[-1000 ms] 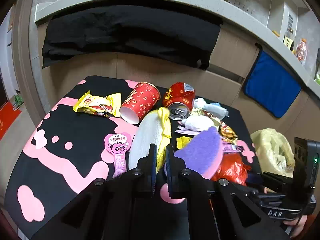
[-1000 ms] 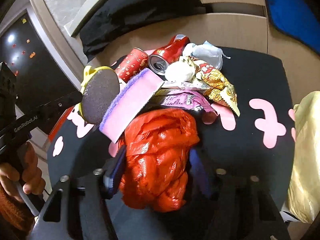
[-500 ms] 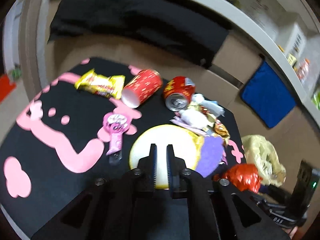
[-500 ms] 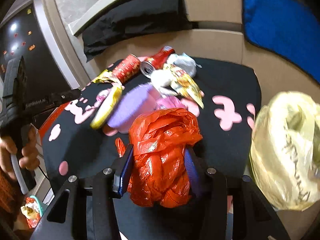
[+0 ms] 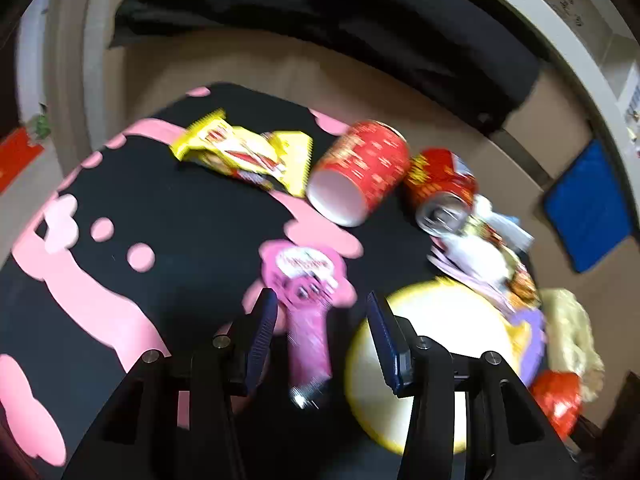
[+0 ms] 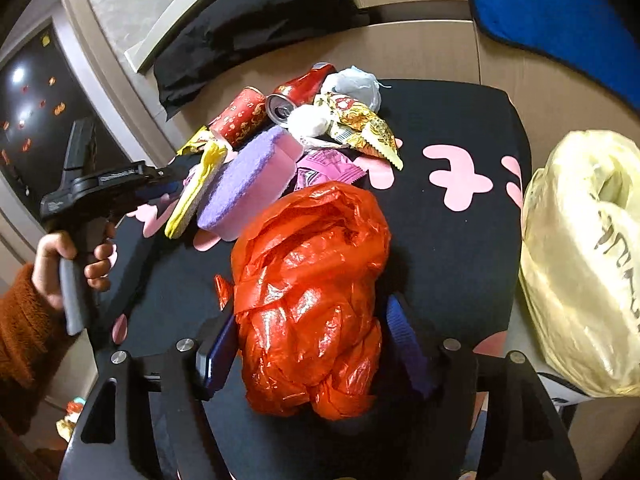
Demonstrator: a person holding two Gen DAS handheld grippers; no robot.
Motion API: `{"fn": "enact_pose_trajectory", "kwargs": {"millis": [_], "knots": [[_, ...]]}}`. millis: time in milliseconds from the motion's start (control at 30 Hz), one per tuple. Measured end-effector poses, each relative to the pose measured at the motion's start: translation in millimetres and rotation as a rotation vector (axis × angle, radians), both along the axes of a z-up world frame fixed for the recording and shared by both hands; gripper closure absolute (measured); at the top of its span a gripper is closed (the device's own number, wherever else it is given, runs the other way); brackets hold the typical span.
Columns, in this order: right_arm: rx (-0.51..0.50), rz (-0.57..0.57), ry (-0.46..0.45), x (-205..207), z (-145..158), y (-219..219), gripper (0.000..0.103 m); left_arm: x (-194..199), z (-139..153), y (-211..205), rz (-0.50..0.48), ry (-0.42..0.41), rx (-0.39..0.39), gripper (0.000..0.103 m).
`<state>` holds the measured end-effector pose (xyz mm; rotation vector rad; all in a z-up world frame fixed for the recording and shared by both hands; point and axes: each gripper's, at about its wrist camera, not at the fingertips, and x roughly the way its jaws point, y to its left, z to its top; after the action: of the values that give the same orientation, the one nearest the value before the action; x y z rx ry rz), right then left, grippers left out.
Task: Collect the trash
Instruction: 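Grasp the pink lollipop with the left gripper while the right gripper lifts the red bag, then carry both items over the yellow bag and open both grippers to drop them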
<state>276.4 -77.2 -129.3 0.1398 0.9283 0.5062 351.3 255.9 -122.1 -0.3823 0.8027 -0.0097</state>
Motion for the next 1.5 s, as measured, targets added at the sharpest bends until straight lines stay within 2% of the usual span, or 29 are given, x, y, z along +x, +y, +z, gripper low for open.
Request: {"fn": "enact_pose_trajectory", "kwargs": {"millis": [100,167,200,300,433,500,533,633,733,1067,1300,1500], "knots": [[-0.018,-0.010,-0.013,1,0,4,0.035,14,-5,3,0.037,0.008,0.072,0.055],[-0.049,0.002,-0.019,3,0,10,0.035,28,-13,6,0.040,0.061,0.050,0.053],[-0.068,0.010,-0.023,4,0,13,0.035,30,-14,7,0.032,0.066,0.031,0.052],[-0.102,0.024,-0.039,3,-1,19,0.035,35,-13,1,0.029,0.072,0.079,0.052],[-0.163,0.032,-0.091,-3,7,22,0.035,33,-12,-7,-0.020,0.086,0.052,0.052],[-0.190,0.038,-0.118,-5,11,23,0.035,32,-10,-9,-0.022,0.089,0.044,0.057],[-0.193,0.046,-0.117,-5,11,23,0.035,30,-8,-9,-0.017,0.081,0.048,0.072],[-0.157,0.067,-0.077,1,9,20,0.044,25,-3,-12,-0.029,0.067,0.055,0.083],[-0.140,0.077,-0.064,3,9,20,0.047,20,1,-16,-0.032,0.062,0.059,0.086],[-0.114,0.068,-0.098,-3,22,13,0.049,3,21,-20,-0.025,0.020,0.036,0.089],[-0.062,0.031,-0.105,0,34,0,0.049,-12,51,-26,-0.029,-0.044,0.030,0.089],[-0.033,0.009,-0.152,5,59,-14,0.049,-19,94,-38,-0.043,-0.134,0.059,0.089]]}}
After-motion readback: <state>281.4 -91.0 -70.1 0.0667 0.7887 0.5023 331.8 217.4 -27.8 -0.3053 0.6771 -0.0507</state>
